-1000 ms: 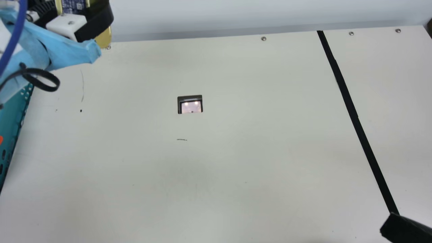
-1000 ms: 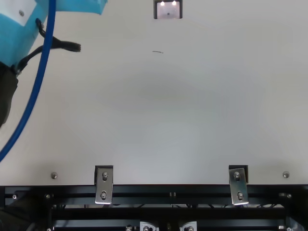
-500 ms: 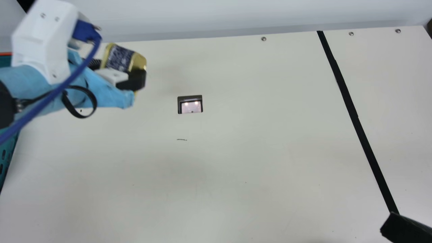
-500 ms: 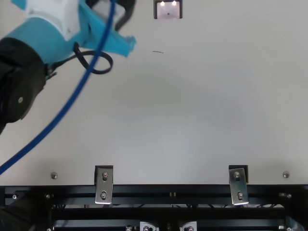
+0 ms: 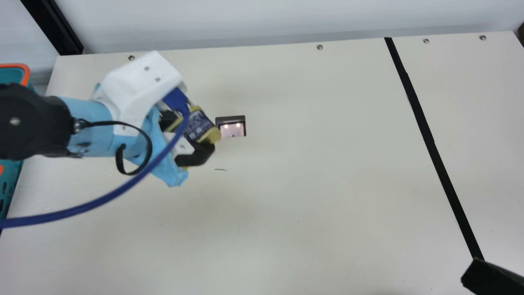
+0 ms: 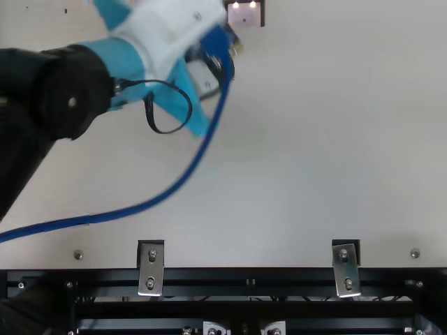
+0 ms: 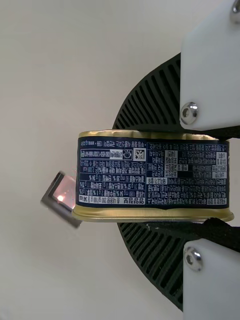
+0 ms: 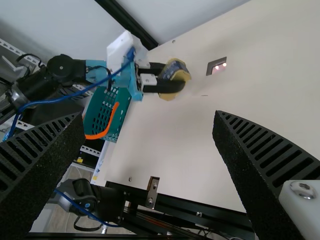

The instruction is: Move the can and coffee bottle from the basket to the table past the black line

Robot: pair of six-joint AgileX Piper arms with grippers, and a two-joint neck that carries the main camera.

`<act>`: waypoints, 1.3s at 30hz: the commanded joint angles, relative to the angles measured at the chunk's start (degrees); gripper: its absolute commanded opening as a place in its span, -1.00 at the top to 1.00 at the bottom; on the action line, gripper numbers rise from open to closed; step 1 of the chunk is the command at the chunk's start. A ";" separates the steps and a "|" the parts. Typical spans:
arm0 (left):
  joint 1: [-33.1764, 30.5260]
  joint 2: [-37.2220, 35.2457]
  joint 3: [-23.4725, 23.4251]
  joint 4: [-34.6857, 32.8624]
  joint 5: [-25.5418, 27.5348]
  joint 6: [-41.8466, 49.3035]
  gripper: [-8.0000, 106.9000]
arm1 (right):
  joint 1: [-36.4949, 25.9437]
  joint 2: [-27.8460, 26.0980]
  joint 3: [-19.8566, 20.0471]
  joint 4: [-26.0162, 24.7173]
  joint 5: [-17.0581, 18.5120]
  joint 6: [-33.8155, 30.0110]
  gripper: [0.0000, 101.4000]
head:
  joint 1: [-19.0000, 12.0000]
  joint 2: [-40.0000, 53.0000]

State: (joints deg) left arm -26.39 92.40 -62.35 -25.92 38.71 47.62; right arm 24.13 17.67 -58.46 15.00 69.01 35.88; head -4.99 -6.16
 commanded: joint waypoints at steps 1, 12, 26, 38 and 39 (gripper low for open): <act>-0.21 1.61 -0.33 -0.09 2.88 12.89 0.68 | 0.00 0.00 0.00 0.00 0.00 0.00 -1.00 | -0.50 -0.08; -3.26 7.06 -2.05 1.19 10.82 23.59 0.68 | 0.00 0.00 0.00 0.00 0.00 0.00 -1.00 | -0.50 -0.08; -6.51 9.26 -2.24 -0.67 10.48 24.47 -0.71 | 0.00 0.00 0.00 0.00 0.00 0.00 -1.00 | -0.50 -0.08; -1.17 -2.52 2.90 -10.75 5.58 22.58 -0.71 | 0.00 0.00 0.00 0.00 0.00 0.00 -1.00 | -0.50 -0.08; -0.14 -3.99 3.50 -12.19 4.64 22.38 -0.71 | 0.00 0.00 0.00 0.00 0.00 0.00 -1.00 | -0.50 -0.08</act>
State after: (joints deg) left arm -28.02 91.45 -59.55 -35.33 44.71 70.20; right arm 24.13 17.67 -58.46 15.00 69.01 35.88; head -4.99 -6.16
